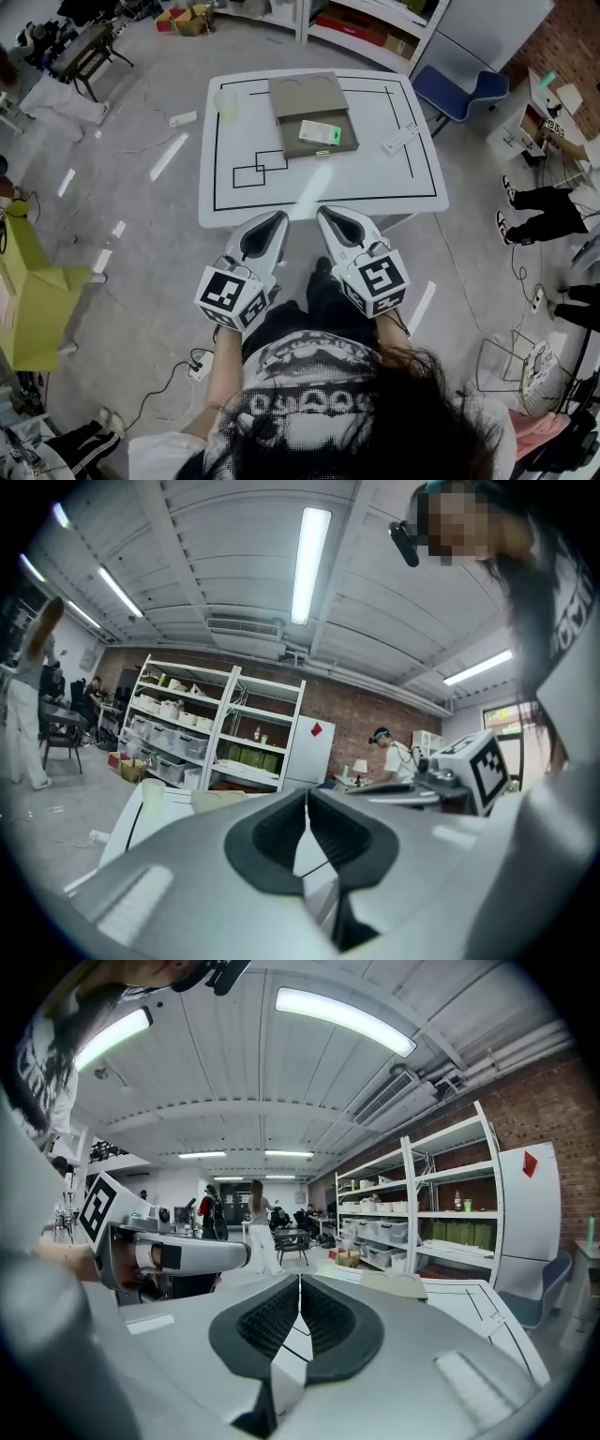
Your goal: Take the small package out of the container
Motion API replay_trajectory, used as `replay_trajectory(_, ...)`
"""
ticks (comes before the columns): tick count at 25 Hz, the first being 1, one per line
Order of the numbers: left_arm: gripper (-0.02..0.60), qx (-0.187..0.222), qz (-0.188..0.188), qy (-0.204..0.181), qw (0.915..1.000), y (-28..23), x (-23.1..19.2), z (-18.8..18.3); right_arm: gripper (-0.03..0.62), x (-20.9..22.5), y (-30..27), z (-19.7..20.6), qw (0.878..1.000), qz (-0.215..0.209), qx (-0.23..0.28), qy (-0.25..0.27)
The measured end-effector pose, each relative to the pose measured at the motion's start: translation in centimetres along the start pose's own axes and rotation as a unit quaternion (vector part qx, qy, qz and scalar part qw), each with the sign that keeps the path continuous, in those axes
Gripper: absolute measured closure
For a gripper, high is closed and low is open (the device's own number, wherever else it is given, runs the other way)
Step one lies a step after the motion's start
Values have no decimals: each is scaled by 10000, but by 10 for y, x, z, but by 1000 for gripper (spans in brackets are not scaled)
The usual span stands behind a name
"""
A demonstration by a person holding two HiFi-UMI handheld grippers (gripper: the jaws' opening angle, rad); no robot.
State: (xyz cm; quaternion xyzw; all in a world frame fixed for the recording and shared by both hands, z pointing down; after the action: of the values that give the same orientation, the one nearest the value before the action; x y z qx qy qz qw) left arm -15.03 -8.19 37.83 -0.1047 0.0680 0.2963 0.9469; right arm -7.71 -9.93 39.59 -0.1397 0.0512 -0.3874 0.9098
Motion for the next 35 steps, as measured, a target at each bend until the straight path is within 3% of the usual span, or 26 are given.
replay_trajectory(10, 581, -106, -479, 116, 9987, -92, -37, -12, 588, 92, -65, 1, 9984, -521, -217, -36)
replay_trajectory(19, 581, -248, -818, 180, 9962, -154, -50, -12, 563, 167, -114, 27, 9945, -844, -625, 17)
replay_trajectory(26, 581, -281, -1040, 147, 9941, -182, -53, -12, 523, 212, -157, 47, 9882, -1108, -998, 362)
replay_trajectory(35, 581, -373, -1419, 197, 9890, -184, -67, -8, 456, 228, -217, 81, 9696, -1616, -1633, 841)
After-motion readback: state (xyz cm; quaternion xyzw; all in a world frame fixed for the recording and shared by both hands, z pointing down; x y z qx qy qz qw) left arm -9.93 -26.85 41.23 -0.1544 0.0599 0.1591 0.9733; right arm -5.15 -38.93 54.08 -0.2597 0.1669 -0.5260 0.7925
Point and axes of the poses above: the fingertips, and each gripper's own axes: y backward along the fingers, x to its right, z out of its underside, the point moved 1 cm from there along y, backward along the fingers, and after that the axes turned 4 degrees about -x, right-handed, at the moved point
